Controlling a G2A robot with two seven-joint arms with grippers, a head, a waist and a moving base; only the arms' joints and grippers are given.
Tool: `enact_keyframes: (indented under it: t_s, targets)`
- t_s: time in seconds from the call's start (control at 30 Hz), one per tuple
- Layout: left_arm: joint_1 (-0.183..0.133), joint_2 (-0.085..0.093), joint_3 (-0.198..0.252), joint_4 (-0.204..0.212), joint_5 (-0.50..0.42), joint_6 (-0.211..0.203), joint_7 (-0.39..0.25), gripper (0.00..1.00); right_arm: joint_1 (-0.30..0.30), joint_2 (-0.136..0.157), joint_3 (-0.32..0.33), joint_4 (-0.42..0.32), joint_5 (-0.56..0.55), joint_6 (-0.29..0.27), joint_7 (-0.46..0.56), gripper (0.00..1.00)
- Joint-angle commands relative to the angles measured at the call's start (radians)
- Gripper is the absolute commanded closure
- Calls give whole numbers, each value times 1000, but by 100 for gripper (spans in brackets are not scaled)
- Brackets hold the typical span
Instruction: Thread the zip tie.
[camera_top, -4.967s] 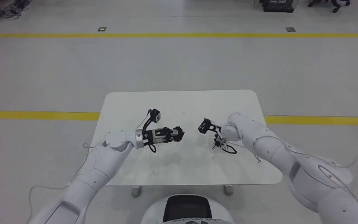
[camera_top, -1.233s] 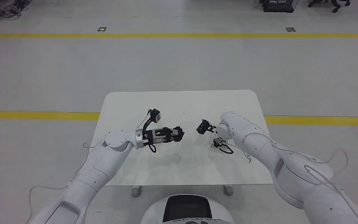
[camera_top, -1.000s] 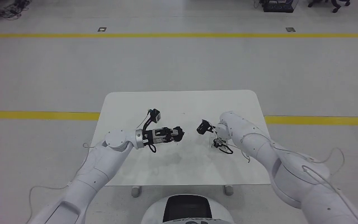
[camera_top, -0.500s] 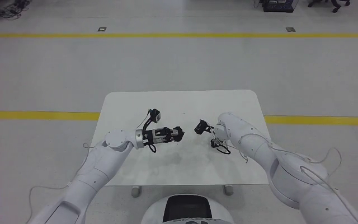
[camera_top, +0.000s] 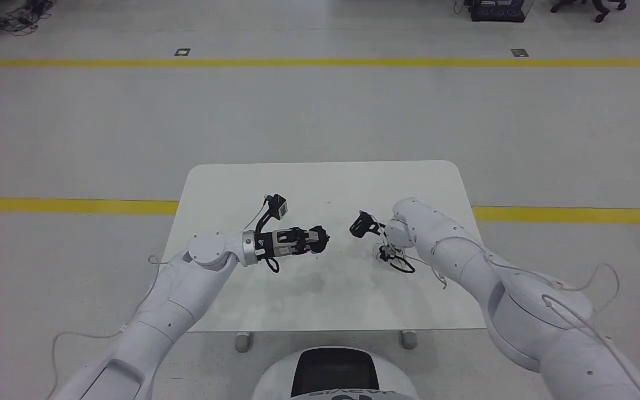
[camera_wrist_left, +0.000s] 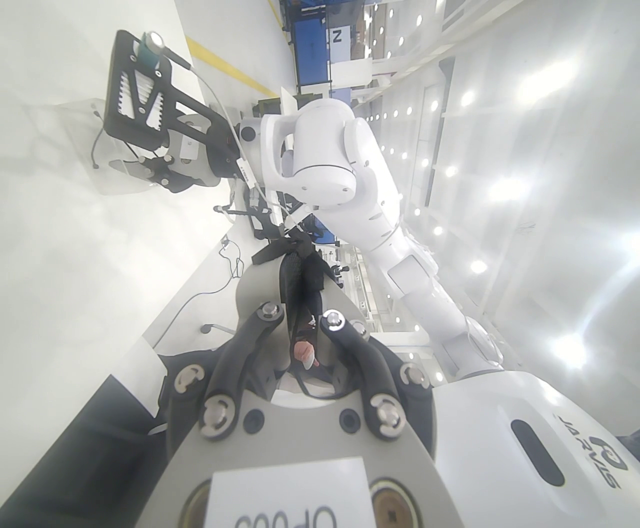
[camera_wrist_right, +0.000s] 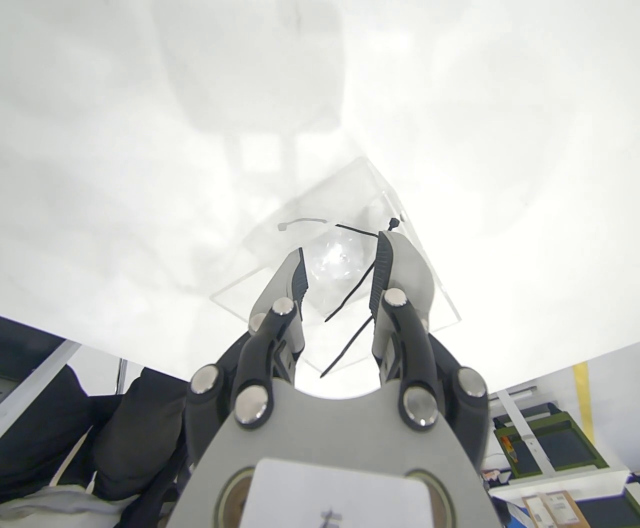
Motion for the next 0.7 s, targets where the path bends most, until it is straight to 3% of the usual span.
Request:
enact_keyframes:
  t_s: [0.0,0.67]
  targets:
    - [0,0,0,0,0,0,0,100,2,0,0,1,1,0,7,69]
    - [0,0,0,0,0,0,0,100,-4,-24,0,40,3,0,16,74]
